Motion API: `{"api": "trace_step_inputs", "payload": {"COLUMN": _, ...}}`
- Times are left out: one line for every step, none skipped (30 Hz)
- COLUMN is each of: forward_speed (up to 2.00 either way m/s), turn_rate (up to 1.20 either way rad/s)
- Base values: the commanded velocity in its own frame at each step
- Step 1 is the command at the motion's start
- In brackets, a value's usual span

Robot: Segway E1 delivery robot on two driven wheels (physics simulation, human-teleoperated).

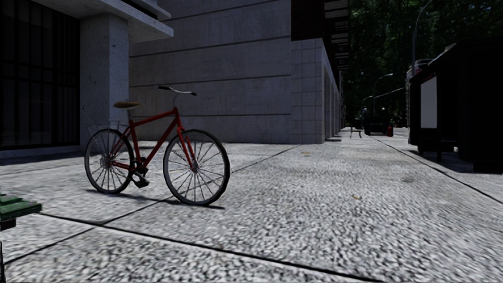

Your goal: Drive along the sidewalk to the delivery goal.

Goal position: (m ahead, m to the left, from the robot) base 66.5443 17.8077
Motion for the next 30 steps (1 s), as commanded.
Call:
{"api": "trace_step_inputs", "payload": {"forward_speed": 1.32, "turn_rate": -0.43}}
{"api": "trace_step_inputs", "payload": {"forward_speed": 1.32, "turn_rate": -0.43}}
{"api": "trace_step_inputs", "payload": {"forward_speed": 1.32, "turn_rate": -0.47}}
{"api": "trace_step_inputs", "payload": {"forward_speed": 1.32, "turn_rate": -0.48}}
{"api": "trace_step_inputs", "payload": {"forward_speed": 1.32, "turn_rate": -0.49}}
{"api": "trace_step_inputs", "payload": {"forward_speed": 1.32, "turn_rate": -0.49}}
{"api": "trace_step_inputs", "payload": {"forward_speed": 1.32, "turn_rate": -0.49}}
{"api": "trace_step_inputs", "payload": {"forward_speed": 1.32, "turn_rate": -0.49}}
{"api": "trace_step_inputs", "payload": {"forward_speed": 1.32, "turn_rate": -0.49}}
{"api": "trace_step_inputs", "payload": {"forward_speed": 1.32, "turn_rate": -0.49}}
{"api": "trace_step_inputs", "payload": {"forward_speed": 1.32, "turn_rate": -0.49}}
{"api": "trace_step_inputs", "payload": {"forward_speed": 1.32, "turn_rate": -0.49}}
{"api": "trace_step_inputs", "payload": {"forward_speed": 1.32, "turn_rate": -0.49}}
{"api": "trace_step_inputs", "payload": {"forward_speed": 1.32, "turn_rate": -0.49}}
{"api": "trace_step_inputs", "payload": {"forward_speed": 1.32, "turn_rate": -0.49}}
{"api": "trace_step_inputs", "payload": {"forward_speed": 1.32, "turn_rate": -0.49}}
{"api": "trace_step_inputs", "payload": {"forward_speed": 1.33, "turn_rate": -0.41}}
{"api": "trace_step_inputs", "payload": {"forward_speed": 1.33, "turn_rate": -0.41}}
{"api": "trace_step_inputs", "payload": {"forward_speed": 1.37, "turn_rate": -0.28}}
{"api": "trace_step_inputs", "payload": {"forward_speed": 1.50, "turn_rate": -0.22}}
{"api": "trace_step_inputs", "payload": {"forward_speed": 1.60, "turn_rate": -0.21}}
{"api": "trace_step_inputs", "payload": {"forward_speed": 1.60, "turn_rate": -0.21}}
{"api": "trace_step_inputs", "payload": {"forward_speed": 1.66, "turn_rate": -0.21}}
{"api": "trace_step_inputs", "payload": {"forward_speed": 1.72, "turn_rate": -0.21}}
{"api": "trace_step_inputs", "payload": {"forward_speed": 1.72, "turn_rate": -0.21}}
{"api": "trace_step_inputs", "payload": {"forward_speed": 1.77, "turn_rate": -0.21}}
{"api": "trace_step_inputs", "payload": {"forward_speed": 1.79, "turn_rate": -0.21}}
{"api": "trace_step_inputs", "payload": {"forward_speed": 1.80, "turn_rate": -0.21}}
{"api": "trace_step_inputs", "payload": {"forward_speed": 1.80, "turn_rate": -0.21}}
{"api": "trace_step_inputs", "payload": {"forward_speed": 1.81, "turn_rate": -0.22}}
